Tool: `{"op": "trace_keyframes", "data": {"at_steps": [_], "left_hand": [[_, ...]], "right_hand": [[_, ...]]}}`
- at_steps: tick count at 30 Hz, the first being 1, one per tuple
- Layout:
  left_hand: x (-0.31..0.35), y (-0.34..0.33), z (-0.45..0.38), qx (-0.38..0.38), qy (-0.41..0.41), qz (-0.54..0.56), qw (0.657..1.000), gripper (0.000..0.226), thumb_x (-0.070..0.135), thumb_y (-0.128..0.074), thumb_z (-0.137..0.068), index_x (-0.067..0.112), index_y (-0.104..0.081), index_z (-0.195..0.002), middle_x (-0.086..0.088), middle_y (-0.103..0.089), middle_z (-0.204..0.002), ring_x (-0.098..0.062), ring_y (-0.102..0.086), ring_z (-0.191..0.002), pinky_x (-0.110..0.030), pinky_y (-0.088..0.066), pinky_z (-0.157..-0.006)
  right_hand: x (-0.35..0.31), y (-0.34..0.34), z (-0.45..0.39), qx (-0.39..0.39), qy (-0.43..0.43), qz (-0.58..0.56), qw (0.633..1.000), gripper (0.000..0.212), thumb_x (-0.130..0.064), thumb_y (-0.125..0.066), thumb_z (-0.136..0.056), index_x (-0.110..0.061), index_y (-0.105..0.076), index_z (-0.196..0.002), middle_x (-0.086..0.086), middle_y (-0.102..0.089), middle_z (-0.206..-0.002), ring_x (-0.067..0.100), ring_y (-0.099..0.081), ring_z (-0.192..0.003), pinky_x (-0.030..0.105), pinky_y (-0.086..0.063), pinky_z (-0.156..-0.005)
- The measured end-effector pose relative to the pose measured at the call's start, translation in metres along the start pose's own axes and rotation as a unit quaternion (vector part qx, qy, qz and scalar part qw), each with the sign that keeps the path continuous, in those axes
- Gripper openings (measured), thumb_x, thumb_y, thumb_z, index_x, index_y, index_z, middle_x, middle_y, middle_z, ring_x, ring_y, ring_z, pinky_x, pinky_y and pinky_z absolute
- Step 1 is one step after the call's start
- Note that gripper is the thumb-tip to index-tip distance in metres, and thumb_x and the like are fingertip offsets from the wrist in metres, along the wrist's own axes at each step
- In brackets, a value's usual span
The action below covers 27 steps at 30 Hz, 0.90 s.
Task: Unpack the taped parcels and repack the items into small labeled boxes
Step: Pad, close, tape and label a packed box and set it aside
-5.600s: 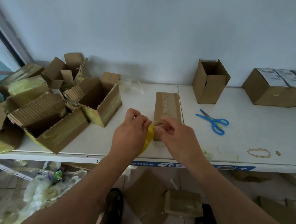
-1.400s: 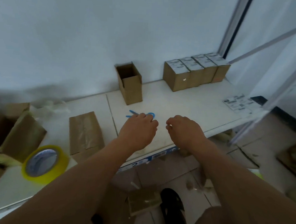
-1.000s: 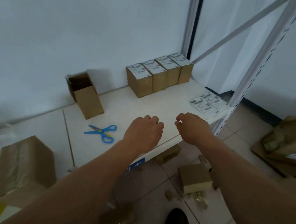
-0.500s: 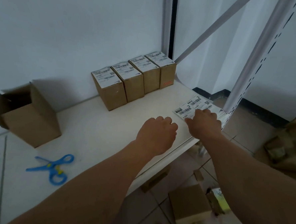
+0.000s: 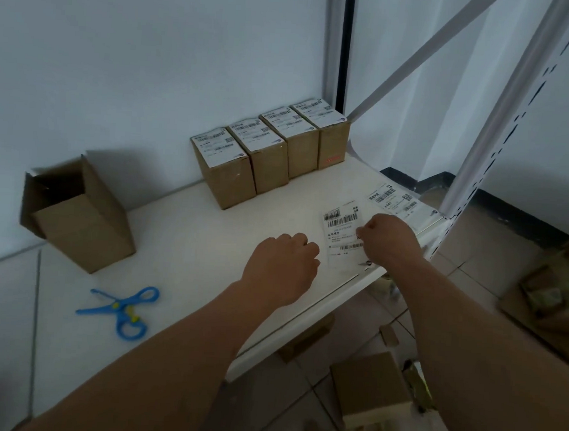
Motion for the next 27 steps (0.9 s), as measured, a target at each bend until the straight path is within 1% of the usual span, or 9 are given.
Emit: {"op": "trace_keyframes", "data": {"at_steps": [2,6,9,13,18,21,23,25,27], "left_hand": [[-0.009,0.011,0.025,-0.008,0.004,-0.017,1.0,0.032,0.033,-0.033,-0.105,0.016,-0.06,-0.107,0.0,-0.058,-0.101,-0.018,-0.057,-0.086,-0.03,-0.036,-0.066],[-0.035,0.041,0.084,-0.006,0.024,-0.054,0.998,0.031,0.033,-0.034,-0.105,0.017,-0.06,-0.104,0.002,-0.056,-0.094,-0.014,-0.05,-0.077,-0.029,-0.036,-0.066],[-0.055,0.067,0.134,-0.011,0.042,-0.074,0.996,0.033,0.034,-0.03,-0.105,0.017,-0.059,-0.104,0.001,-0.055,-0.094,-0.014,-0.047,-0.076,-0.029,-0.037,-0.066],[-0.089,0.097,0.205,0.025,0.081,-0.095,0.992,0.033,0.034,-0.034,-0.104,0.018,-0.063,-0.106,0.0,-0.06,-0.094,-0.019,-0.057,-0.079,-0.031,-0.035,-0.063],[-0.133,0.129,0.284,0.05,0.169,-0.086,0.981,0.03,0.034,-0.038,-0.102,0.02,-0.064,-0.107,0.001,-0.063,-0.1,-0.021,-0.06,-0.085,-0.031,-0.036,-0.065],[-0.155,0.14,0.328,0.08,0.224,-0.075,0.968,0.03,0.037,-0.039,-0.102,0.023,-0.065,-0.103,0.004,-0.064,-0.099,-0.019,-0.062,-0.086,-0.03,-0.036,-0.064],[-0.169,0.141,0.354,0.094,0.273,-0.051,0.956,0.03,0.038,-0.041,-0.1,0.022,-0.067,-0.099,0.005,-0.064,-0.096,-0.02,-0.063,-0.083,-0.03,-0.037,-0.062],[-0.183,0.139,0.374,0.103,0.334,-0.005,0.937,0.027,0.036,-0.046,-0.098,0.021,-0.067,-0.104,0.003,-0.065,-0.103,-0.021,-0.062,-0.088,-0.032,-0.042,-0.065],[-0.195,0.136,0.391,0.106,0.402,0.05,0.908,0.027,0.036,-0.046,-0.099,0.023,-0.065,-0.114,0.006,-0.061,-0.116,-0.018,-0.059,-0.099,-0.032,-0.046,-0.073]], "right_hand": [[-0.014,-0.001,0.025,-0.012,0.007,-0.042,0.999,0.017,-0.031,-0.052,-0.098,-0.016,-0.058,-0.093,0.0,-0.058,-0.092,0.019,-0.056,-0.084,0.028,-0.042,-0.064],[-0.049,-0.009,0.083,-0.01,0.035,-0.108,0.993,0.015,-0.03,-0.052,-0.099,-0.016,-0.056,-0.095,0.001,-0.06,-0.094,0.023,-0.061,-0.087,0.036,-0.05,-0.074],[-0.084,-0.02,0.131,-0.015,0.065,-0.152,0.986,0.011,-0.029,-0.054,-0.098,-0.019,-0.056,-0.102,-0.002,-0.057,-0.094,0.02,-0.06,-0.087,0.037,-0.054,-0.078],[-0.138,-0.037,0.195,-0.042,0.109,-0.186,0.975,0.011,-0.03,-0.053,-0.099,-0.02,-0.056,-0.102,-0.004,-0.06,-0.092,0.012,-0.058,-0.079,0.03,-0.05,-0.068],[-0.202,-0.057,0.268,-0.07,0.17,-0.214,0.959,0.009,-0.029,-0.053,-0.1,-0.02,-0.053,-0.1,-0.005,-0.058,-0.095,0.004,-0.052,-0.074,0.011,-0.034,-0.053],[-0.231,-0.074,0.302,-0.098,0.185,-0.254,0.944,0.009,-0.027,-0.053,-0.1,-0.018,-0.056,-0.103,-0.005,-0.059,-0.097,0.0,-0.053,-0.072,0.007,-0.039,-0.043],[-0.249,-0.09,0.319,-0.124,0.193,-0.275,0.934,0.012,-0.025,-0.053,-0.1,-0.016,-0.058,-0.105,-0.004,-0.061,-0.097,0.0,-0.055,-0.072,0.005,-0.038,-0.041],[-0.265,-0.107,0.331,-0.144,0.2,-0.274,0.93,0.014,-0.027,-0.053,-0.099,-0.016,-0.059,-0.108,-0.004,-0.063,-0.097,0.001,-0.058,-0.073,0.006,-0.039,-0.042],[-0.28,-0.123,0.339,-0.159,0.204,-0.274,0.926,0.012,-0.027,-0.054,-0.099,-0.018,-0.059,-0.105,-0.005,-0.063,-0.093,0.001,-0.059,-0.072,0.006,-0.039,-0.042]]}}
Point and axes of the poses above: each hand's wrist, its own z-axis away from the middle knuckle, its own y-axis out of the back of the hand, x = y × z, the point moved 1 cm from there along -z, towards the middle knuckle
